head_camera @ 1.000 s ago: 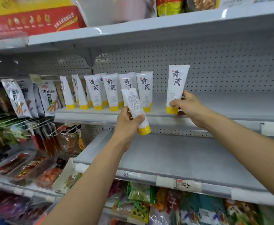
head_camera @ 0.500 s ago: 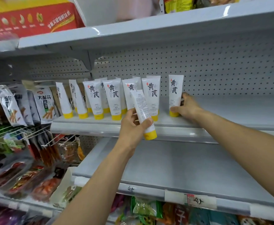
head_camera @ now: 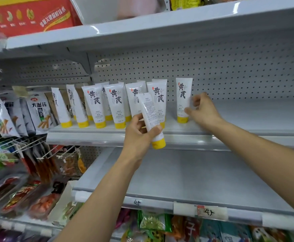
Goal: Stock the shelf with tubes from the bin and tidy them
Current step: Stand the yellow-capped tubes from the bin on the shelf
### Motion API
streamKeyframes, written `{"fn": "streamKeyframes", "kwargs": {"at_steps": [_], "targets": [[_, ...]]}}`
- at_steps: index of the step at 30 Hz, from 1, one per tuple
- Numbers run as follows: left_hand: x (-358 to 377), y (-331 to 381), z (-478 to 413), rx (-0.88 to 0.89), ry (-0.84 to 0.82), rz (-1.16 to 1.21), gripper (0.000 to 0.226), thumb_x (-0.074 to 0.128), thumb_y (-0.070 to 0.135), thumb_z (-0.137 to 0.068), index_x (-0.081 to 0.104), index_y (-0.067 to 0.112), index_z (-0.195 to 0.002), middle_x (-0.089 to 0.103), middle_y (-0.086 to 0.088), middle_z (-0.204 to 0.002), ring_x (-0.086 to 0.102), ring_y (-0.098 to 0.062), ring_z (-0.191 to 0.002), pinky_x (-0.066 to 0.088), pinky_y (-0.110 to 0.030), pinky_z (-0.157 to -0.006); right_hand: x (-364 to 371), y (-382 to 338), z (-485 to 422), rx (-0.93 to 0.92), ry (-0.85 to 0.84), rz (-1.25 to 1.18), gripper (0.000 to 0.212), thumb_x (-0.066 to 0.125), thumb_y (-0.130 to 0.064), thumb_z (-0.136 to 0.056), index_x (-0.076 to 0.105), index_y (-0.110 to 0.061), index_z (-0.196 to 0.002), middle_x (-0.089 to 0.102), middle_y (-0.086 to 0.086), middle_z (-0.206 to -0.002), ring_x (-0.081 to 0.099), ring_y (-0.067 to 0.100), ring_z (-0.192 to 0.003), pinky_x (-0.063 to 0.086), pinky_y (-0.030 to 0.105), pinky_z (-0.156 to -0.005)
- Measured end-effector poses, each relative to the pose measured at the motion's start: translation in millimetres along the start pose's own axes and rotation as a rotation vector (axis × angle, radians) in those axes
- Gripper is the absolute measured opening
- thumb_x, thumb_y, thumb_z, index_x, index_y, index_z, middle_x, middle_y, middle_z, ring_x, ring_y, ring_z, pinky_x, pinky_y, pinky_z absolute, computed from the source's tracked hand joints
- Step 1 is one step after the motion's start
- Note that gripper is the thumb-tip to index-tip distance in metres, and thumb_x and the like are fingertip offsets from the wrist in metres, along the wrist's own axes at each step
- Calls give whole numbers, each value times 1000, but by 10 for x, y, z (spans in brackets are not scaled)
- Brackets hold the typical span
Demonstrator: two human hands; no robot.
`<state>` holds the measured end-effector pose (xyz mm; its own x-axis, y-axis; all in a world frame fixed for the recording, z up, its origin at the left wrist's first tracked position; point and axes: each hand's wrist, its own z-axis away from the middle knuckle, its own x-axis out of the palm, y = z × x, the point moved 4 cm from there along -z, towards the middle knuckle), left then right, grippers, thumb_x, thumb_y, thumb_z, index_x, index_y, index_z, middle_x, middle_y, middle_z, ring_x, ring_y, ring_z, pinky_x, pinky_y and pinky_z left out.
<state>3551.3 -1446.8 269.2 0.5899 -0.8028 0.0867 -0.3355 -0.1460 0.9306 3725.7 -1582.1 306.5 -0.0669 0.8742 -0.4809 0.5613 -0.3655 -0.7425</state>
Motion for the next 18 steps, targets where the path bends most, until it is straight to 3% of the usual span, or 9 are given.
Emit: {"fn": "streamKeyframes", "kwargs": {"at_steps": [2,4,7,10,13,16,18], "targets": [[30,44,20,18,7,13,46,72,2,-82,53,17,-120,68,-5,-115,67,-20,-100,57,-34,-86,-38,-178,179,-87,-92,-115,19,65,-4,-85,57,-12,-100,57,0,-87,54,12,-77,45,28,-76],[72,84,29,31,16,26,47,74,1,-81,53,16,-120,68,-6,-114,67,-22,-102,57,-38,-88,-15,-346,394,-152,-314,-124,21,69,-1,-80,62,-12,-96,62,1,-86,55,9,-72,47,23,-73],[150,130,43,38,36,37,52,77,4,-77,51,15,-121,68,-8,-112,68,-22,-101,57,-41,-87,57,-477,694,-170,-550,-14,40,83,-21,-71,59,-18,-102,61,-3,-91,54,8,-75,48,22,-70],[231,177,68,45,62,25,58,80,6,-74,47,16,-121,66,-9,-112,68,-21,-98,60,-30,-73,80,-529,821,-194,-462,37,49,84,-37,-65,54,-20,-100,57,-7,-86,51,8,-71,46,27,-65],[297,232,81,70,82,-23,63,82,7,-71,45,16,-121,64,-7,-109,67,-19,-96,54,-17,-56,52,-552,839,-204,-350,53,43,80,-37,-67,54,-19,-96,57,-9,-79,51,7,-67,42,23,-57],[346,274,75,79,74,-63,63,82,10,-72,45,15,-122,63,-1,-104,66,-13,-93,53,-15,-58,45,-551,823,-197,-332,55,29,74,-30,-71,53,-21,-88,59,-9,-77,55,7,-67,41,22,-55],[355,277,61,73,51,-95,56,80,16,-76,48,17,-122,62,2,-104,65,-14,-95,58,-24,-71,44,-512,768,-171,-354,16,24,75,-24,-72,52,-21,-80,60,-7,-73,56,9,-64,43,23,-55]]}}
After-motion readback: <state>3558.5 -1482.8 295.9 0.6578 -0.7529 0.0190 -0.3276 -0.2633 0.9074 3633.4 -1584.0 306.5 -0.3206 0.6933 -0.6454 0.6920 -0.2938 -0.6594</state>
